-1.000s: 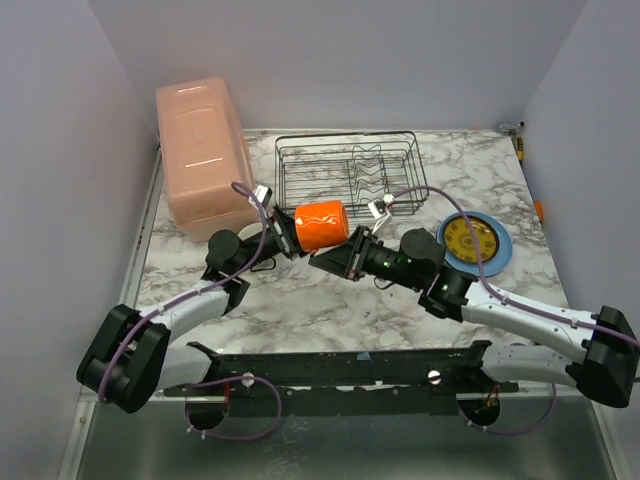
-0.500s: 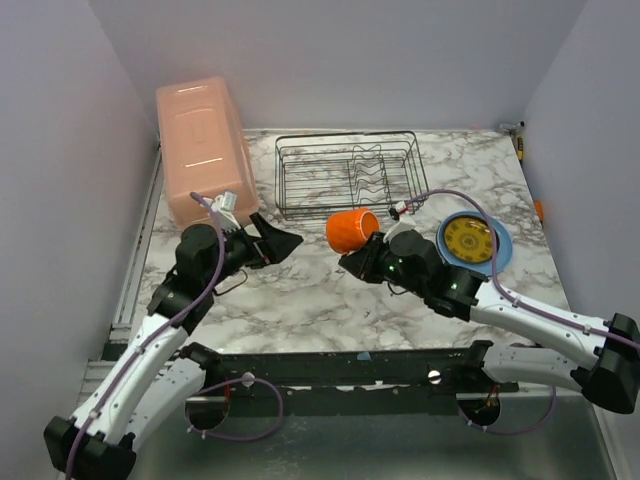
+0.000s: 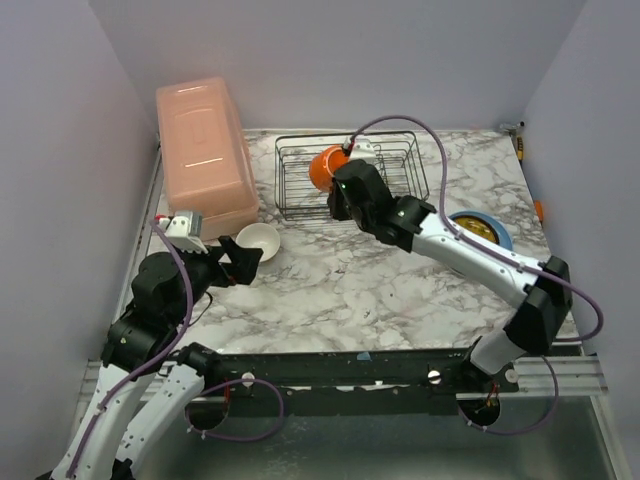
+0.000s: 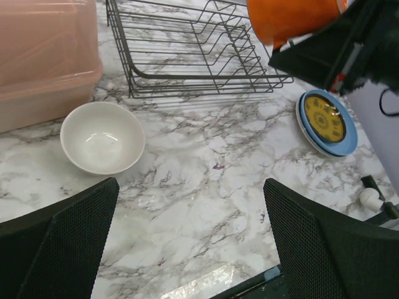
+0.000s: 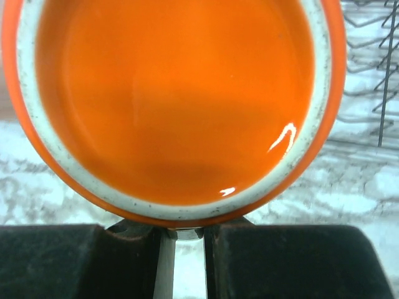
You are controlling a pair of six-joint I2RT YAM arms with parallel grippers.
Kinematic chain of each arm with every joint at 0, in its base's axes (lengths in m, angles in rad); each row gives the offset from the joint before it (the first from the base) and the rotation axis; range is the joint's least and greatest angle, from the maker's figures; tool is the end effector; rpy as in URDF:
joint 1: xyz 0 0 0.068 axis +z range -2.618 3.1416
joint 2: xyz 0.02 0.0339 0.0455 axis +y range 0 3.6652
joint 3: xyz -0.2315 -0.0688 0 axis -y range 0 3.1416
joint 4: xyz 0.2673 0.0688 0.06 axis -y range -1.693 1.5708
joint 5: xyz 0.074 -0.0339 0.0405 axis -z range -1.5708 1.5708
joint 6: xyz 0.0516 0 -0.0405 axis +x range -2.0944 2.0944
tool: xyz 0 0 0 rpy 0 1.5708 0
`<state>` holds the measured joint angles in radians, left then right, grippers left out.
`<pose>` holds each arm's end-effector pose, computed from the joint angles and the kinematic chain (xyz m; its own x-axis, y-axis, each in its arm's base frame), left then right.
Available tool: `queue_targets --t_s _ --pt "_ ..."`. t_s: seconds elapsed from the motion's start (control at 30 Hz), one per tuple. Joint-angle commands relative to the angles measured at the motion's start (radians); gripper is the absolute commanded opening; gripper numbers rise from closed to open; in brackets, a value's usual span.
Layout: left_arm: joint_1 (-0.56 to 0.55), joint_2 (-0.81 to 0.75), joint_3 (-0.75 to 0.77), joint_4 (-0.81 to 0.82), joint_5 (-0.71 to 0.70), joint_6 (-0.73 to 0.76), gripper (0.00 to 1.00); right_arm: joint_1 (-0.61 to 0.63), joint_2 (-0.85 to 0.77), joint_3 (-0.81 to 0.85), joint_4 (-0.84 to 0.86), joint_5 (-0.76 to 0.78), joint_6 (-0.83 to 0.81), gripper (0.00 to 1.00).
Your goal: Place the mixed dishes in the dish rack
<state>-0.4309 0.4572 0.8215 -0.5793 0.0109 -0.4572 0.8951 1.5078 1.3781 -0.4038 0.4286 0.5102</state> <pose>0.1482 -0.0687 0.3402 -0.3626 -0.3191 -0.8756 0.2979 0.8506 -0.4334 0.2559 0.2849 0.3080 -0.5148 0.0679 -0.8546 -0.2687 0.9339 0.2361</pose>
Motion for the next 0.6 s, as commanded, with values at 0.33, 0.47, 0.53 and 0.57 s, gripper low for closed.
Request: queue_targets --t_s 0.33,0.47,0.53,0.57 --pt "0.006 -0.177 -0.026 -0.137 -0.099 0.113 0.99 -0.154 0.58 0.595 -0.145 0.047 -0.209 0.0" --pt "0.006 -0.186 -0.039 -0.128 -0.106 0.114 0.99 -0.187 0.691 0.714 -0.168 0.011 -0.227 0.0" --pt "0.006 -0.192 -0.044 -0.121 -0.099 0.114 0.99 -0.202 0.749 0.778 -0.187 -0.007 -0.232 0.0" --pt "0.006 -0.198 -0.044 -0.12 -0.098 0.114 0.99 -0.209 0.781 0.804 -0.197 -0.012 -0.237 0.0"
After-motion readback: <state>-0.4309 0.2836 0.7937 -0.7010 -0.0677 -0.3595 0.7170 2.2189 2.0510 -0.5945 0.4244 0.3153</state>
